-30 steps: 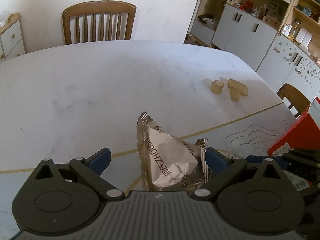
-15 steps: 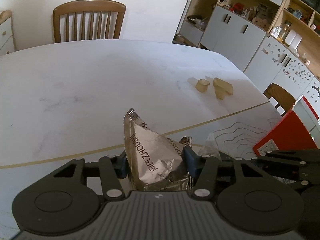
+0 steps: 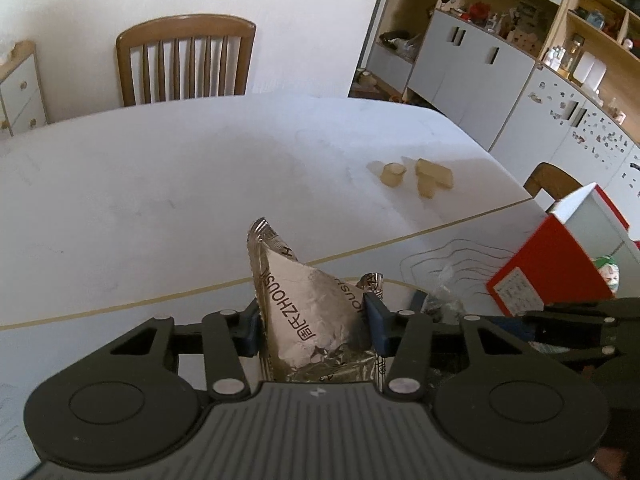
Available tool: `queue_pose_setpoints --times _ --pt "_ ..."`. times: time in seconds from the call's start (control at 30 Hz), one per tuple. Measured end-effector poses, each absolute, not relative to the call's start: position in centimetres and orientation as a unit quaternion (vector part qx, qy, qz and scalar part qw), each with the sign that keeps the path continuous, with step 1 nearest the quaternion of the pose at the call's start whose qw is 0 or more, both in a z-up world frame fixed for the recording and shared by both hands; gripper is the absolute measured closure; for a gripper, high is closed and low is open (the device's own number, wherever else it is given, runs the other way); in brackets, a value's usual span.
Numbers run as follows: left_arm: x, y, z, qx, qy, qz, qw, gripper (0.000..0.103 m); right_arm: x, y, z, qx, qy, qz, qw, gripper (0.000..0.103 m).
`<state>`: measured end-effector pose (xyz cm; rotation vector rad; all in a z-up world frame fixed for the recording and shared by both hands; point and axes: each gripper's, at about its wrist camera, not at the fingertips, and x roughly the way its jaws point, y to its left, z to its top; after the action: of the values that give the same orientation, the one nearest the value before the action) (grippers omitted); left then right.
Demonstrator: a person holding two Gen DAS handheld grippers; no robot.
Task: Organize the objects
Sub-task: 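Carry the foil bag and clear bag over the red box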
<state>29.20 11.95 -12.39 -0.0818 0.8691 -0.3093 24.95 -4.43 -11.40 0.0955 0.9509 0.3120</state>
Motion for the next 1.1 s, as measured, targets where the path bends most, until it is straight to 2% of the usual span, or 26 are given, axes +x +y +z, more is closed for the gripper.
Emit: queue_pose_setpoints --times 0.57,1.1 --pt "22.0 9.7 -5.5 -0.035 0.395 -0.168 0.902 0.054 18.9 -9.1 -4.7 0.096 0.412 0.161 0.892 0.07" --pt "18.9 0.6 -0.9 -0.013 0.37 -0.2 0.907 0.054 15.8 -19.4 -1.4 0.128 0.37 0.154 0.907 0.07"
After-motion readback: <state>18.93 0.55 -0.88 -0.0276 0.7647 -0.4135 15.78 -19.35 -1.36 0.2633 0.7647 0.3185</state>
